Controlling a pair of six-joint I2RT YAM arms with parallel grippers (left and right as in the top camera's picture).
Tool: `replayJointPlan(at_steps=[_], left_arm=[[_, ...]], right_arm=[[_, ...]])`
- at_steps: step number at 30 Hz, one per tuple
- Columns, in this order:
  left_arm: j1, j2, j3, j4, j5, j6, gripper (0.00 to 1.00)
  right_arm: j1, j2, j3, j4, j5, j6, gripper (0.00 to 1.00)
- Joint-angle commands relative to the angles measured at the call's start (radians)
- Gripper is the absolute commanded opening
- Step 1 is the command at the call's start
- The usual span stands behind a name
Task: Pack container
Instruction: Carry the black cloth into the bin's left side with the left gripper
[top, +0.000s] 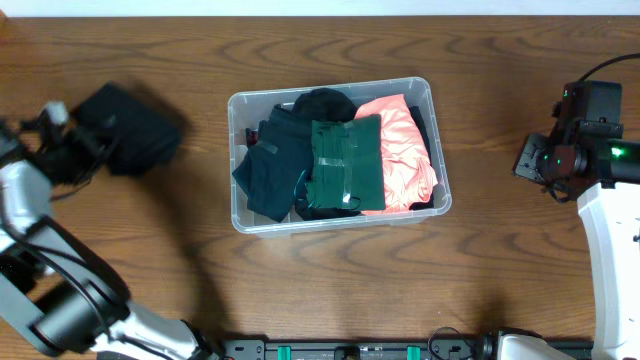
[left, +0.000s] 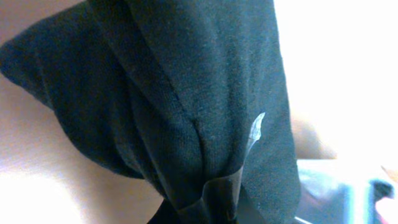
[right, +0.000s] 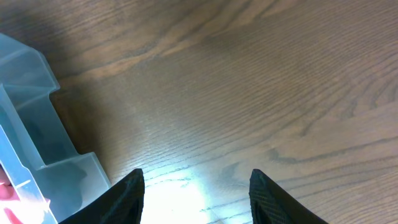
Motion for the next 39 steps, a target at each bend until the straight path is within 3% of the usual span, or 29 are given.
replayJointPlan(at_steps=[1,8,15,20,28,32,33,36,38,39], left_arm=[[-0.138,-0.120,0.009,0.004,0.063,0.017,0.06],[-0.443,-0.261,0.009,-0.010,0.010,0.076,0.06],[-0.714,-0.264,0.009,-0.240,-0.063,0.233,0.06],[-0.781,-0.263,0.003,-0.348,-0.191,0.264,0.06],[-0.786,-0.263,-0.008,-0.352,-0.345,0.257,0.06],[-0.787,-0.261,-0.008,-0.360,-0.346,0.233,0.06],[-0.786,-0.260,-0.008,-0.365,-0.346,0.233,0.09],[-0.786,-0.256,-0.008,-0.369,-0.346,0.233,0.64],[-0.786,-0.257,-0.007,-0.365,-0.346,0.234,0.83],[-0.786,-0.258,-0.006,-0.365,-0.346,0.234,0.98]], right_arm=[[-0.005,0.000,0.010,-0.001,-0.001,-0.013,0.52],[-0.005,0.000,0.010,-0.008,0.000,-0.013,0.52],[-0.005,0.000,0.010,-0.010,0.000,-0.013,0.52],[-0.005,0.000,0.010,-0.008,-0.001,-0.013,0.52],[-0.005,0.000,0.010,-0.012,-0.001,-0.013,0.52],[-0.005,0.000,0.010,-0.011,-0.001,-0.013,0.52],[-0.005,0.000,0.010,-0.011,-0.001,-0.013,0.53],[-0.005,0.000,0.010,-0.011,-0.001,-0.013,0.52],[-0.005,0.000,0.010,-0.012,-0.001,-0.013,0.52],[-0.005,0.000,0.010,-0.012,-0.001,-0.013,0.52]])
